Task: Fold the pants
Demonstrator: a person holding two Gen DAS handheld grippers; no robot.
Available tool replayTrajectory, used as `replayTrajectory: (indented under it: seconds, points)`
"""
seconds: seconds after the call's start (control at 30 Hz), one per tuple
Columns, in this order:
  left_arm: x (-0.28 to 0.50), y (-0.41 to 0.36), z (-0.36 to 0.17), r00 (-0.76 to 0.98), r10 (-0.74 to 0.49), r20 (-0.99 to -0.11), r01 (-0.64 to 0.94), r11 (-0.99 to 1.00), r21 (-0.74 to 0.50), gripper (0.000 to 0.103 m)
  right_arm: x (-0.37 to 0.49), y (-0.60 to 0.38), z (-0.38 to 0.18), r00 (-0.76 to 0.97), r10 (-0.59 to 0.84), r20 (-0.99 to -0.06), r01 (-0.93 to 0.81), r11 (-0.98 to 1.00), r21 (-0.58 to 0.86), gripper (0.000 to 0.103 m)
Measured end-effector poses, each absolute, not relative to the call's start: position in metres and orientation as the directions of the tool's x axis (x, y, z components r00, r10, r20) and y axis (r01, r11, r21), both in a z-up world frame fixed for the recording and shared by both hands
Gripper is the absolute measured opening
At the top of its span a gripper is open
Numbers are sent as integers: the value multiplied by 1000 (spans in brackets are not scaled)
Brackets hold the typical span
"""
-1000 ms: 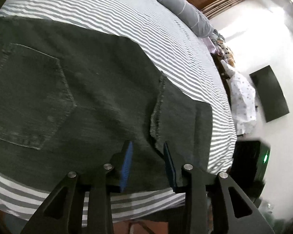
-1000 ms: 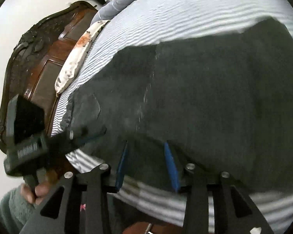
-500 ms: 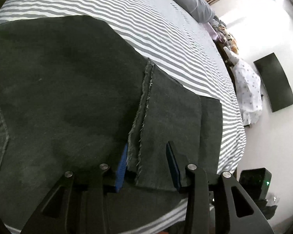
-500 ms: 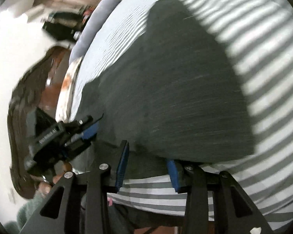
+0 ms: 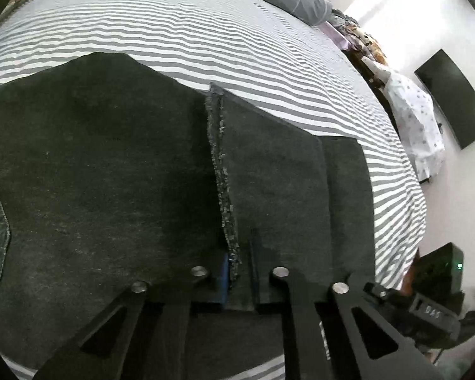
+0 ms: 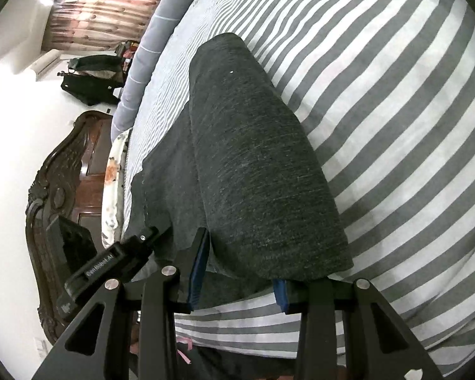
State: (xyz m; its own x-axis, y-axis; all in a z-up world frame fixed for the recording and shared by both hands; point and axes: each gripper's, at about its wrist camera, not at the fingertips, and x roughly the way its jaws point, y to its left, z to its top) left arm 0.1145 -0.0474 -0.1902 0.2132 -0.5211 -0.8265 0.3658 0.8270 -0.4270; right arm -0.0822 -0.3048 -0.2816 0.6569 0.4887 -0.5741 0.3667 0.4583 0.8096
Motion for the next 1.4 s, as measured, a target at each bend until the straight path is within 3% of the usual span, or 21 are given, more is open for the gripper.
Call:
replayTrajectory:
  seconds: [0.17,0.23,0.27,0.3,0.43,0.63,0.93,1.1,1.4]
  points:
    - [114,-43,-187,228,-537,-812,356,822,-444,4,-83,-303,-280,657,485,-577,379,449,809,35]
    - [113,-44,-179,240,-540,-807,355,822,-444,3,-84,-308,-283,654,494,-573,393,426,815,27]
    - [112,-42,-177,241,-547,-802,355,818,-452,3,-84,-309,-284,646,498,-579,405,419,813,15]
    - [110,-40,-173,242,-555,-796,356,814,-459,3,-83,-309,-286,640,512,-574,409,405,818,12]
    - [106,-34,-155,261,-561,-786,383,807,-448,3,-78,-302,-279,624,516,-587,400,434,807,9]
    - [105,-5,-134,313,-546,-777,379,822,-425,3,-57,-266,-264,575,546,-609,334,523,784,9]
    - [107,21,-183,279,-449,-849,303,880,-366,4,-37,-228,-266,498,518,-695,316,639,702,11]
    - [104,11,-178,292,-404,-867,338,892,-301,9,-37,-224,-255,439,486,-755,309,708,635,26]
    - [85,14,-135,518,-274,-810,314,942,-118,13,-66,-220,-212,410,435,-802,152,834,530,27]
